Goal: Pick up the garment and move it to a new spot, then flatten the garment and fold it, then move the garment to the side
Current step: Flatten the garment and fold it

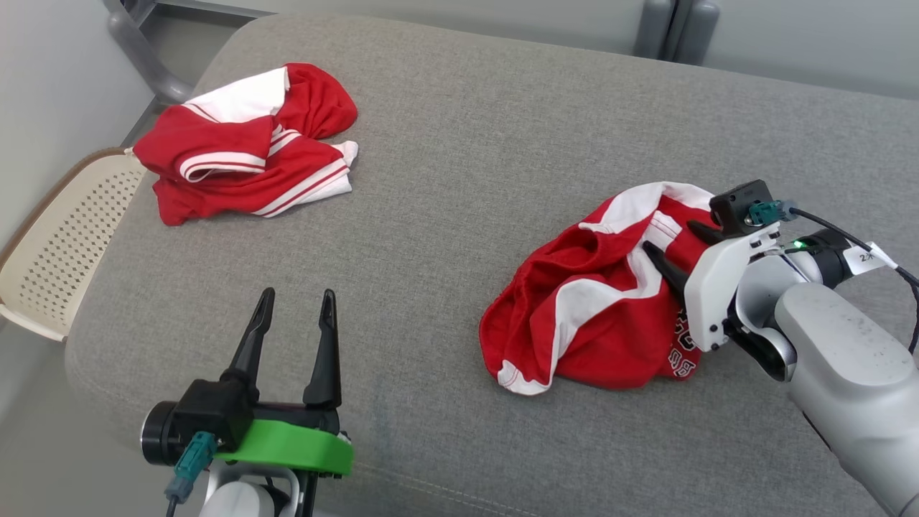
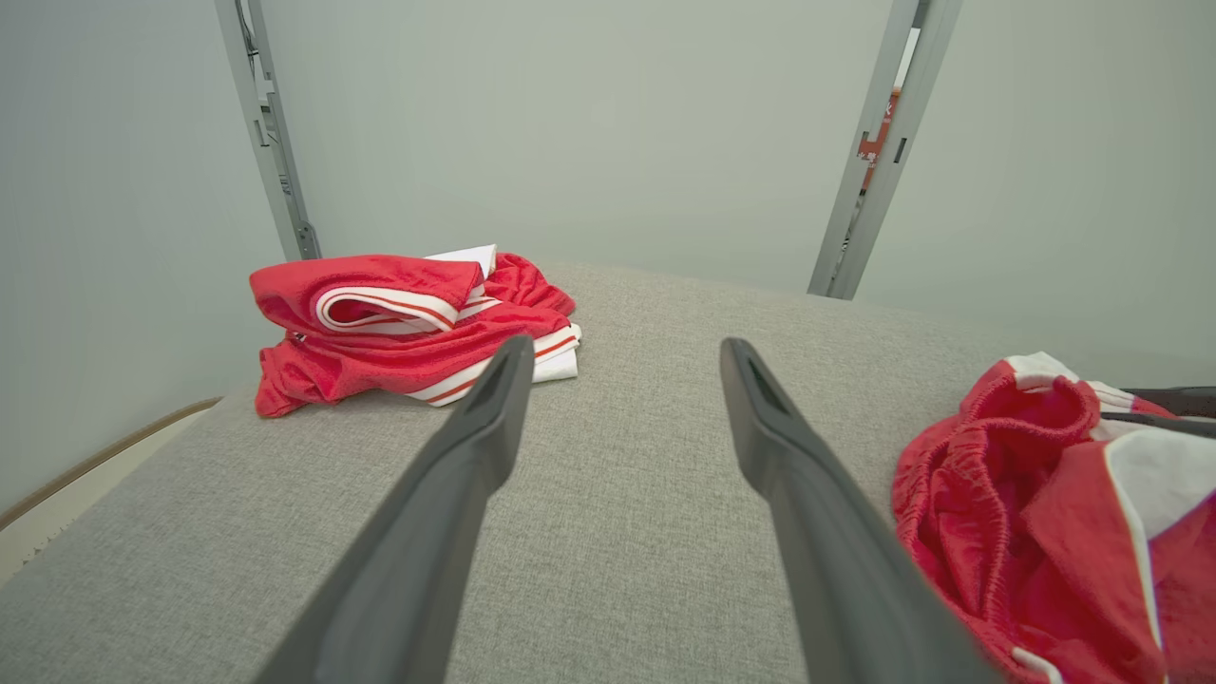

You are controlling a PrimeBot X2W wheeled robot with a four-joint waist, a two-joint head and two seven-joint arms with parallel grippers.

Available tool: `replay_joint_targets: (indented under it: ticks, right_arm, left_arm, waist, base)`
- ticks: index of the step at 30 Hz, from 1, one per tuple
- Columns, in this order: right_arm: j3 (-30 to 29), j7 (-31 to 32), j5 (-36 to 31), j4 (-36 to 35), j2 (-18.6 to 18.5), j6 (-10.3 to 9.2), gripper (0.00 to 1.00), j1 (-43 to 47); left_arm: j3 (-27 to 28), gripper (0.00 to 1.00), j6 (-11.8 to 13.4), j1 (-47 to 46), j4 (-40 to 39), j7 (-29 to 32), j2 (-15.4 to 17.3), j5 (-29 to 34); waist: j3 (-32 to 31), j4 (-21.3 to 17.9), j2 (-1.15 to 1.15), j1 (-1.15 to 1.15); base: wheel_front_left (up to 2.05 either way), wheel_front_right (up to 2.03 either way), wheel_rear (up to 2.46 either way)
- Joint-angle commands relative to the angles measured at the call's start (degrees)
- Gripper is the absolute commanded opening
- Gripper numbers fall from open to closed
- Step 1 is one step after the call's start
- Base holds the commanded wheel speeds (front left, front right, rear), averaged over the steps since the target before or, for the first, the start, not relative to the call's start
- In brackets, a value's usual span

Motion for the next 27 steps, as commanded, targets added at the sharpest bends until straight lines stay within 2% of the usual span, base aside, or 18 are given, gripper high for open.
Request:
replay_joint_targets:
  ticks: [1,2,3,5,10,16,22,27]
  right_arm:
    - [1.1,1.1,1.0,0.4,-0.7,-0.08,1.0,-1.0]
    - [2.0,2.4,2.3,0.8,-1.0,-0.08,1.0,-1.2]
    - [3.0,2.9,3.0,0.8,-1.4,-0.08,0.94,-1.5]
    - [4.3,2.2,4.2,0.4,-2.2,-0.08,0.0,-2.4]
    - [6.4,-0.5,6.1,0.5,-3.2,-0.08,0.0,-3.2]
    - [6.1,-7.9,7.0,0.3,-4.3,-0.08,0.0,-1.9]
    - [3.1,-17.2,6.3,-3.8,-5.4,-0.08,0.0,3.3]
    - [-1.5,-20.1,4.6,-9.7,-5.9,-0.08,0.0,10.8]
  left_arm:
    - [-0.2,1.0,0.4,-1.0,-0.2,0.0,0.1,-0.5]
    - [-0.4,1.0,0.5,-1.1,-0.2,0.0,0.1,-0.6]
    - [-0.6,1.0,0.6,-1.2,-0.2,0.0,0.1,-0.7]
    - [-0.8,1.0,0.9,-1.3,-0.2,0.0,0.1,-1.0]
    - [-0.2,1.0,1.2,-0.5,-0.1,0.0,0.1,-0.7]
    - [1.0,1.0,0.6,0.3,0.3,0.0,0.1,0.2]
    - [2.8,1.0,0.0,1.7,0.4,0.0,0.1,1.3]
    - [3.5,1.0,-0.5,2.5,0.2,0.0,0.1,1.9]
  waist:
    - [0.7,0.8,0.0,0.0]
    - [0.8,1.0,0.0,0.0]
    - [0.9,1.1,0.0,0.0]
    - [1.1,1.3,0.0,0.0]
    - [0.5,0.4,0.0,0.0]
    - [-1.1,-1.9,0.0,0.0]
    - [-2.9,-5.5,0.0,0.0]
    - [-3.5,-8.9,0.0,0.0]
  base:
    - [0.0,0.0,0.0]
    - [0.0,0.0,0.0]
    - [0.0,0.0,0.0]
    - [0.0,0.0,0.0]
    - [0.0,0.0,0.0]
    - [0.0,0.0,0.0]
    - [0.0,0.0,0.0]
    - [0.0,0.0,0.0]
